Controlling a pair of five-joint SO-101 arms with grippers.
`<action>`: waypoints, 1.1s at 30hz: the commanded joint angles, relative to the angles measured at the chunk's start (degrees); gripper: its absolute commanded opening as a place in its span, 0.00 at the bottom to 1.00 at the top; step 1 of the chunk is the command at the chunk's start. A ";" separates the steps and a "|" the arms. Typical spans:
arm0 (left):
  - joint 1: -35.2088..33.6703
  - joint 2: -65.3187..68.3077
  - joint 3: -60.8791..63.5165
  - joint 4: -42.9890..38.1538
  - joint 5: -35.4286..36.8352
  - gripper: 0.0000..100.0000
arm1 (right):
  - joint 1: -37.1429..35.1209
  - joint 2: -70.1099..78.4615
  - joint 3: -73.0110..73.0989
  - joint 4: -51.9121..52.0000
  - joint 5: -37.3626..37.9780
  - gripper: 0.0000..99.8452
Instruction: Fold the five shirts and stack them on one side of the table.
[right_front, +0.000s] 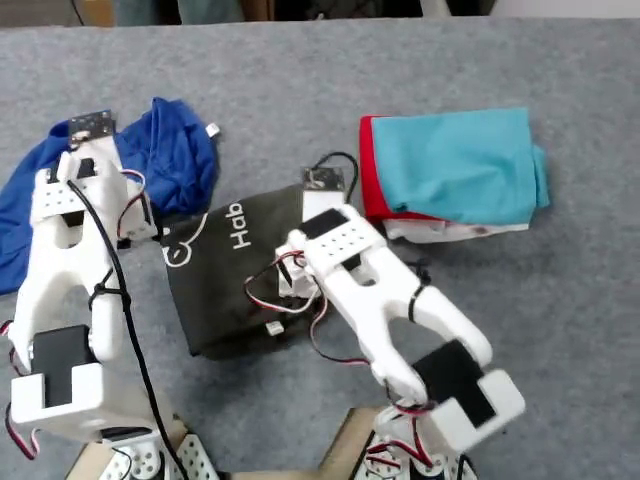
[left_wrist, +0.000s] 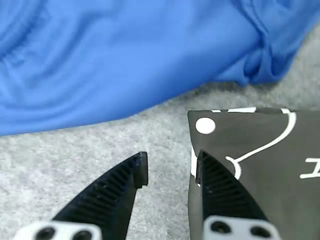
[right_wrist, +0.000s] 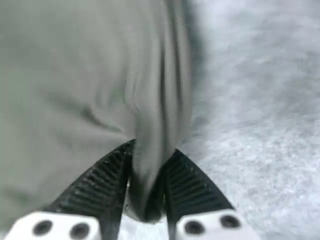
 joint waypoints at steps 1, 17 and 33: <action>-0.75 -0.62 -2.42 0.44 -2.90 0.18 | 5.10 -6.46 -4.88 5.10 3.96 0.01; -2.07 -0.70 -2.33 0.53 -4.04 0.18 | 12.75 -11.21 -26.24 8.35 19.08 0.01; -2.07 -0.97 -2.33 0.53 -4.04 0.18 | 37.01 14.20 -69.67 21.01 33.93 0.01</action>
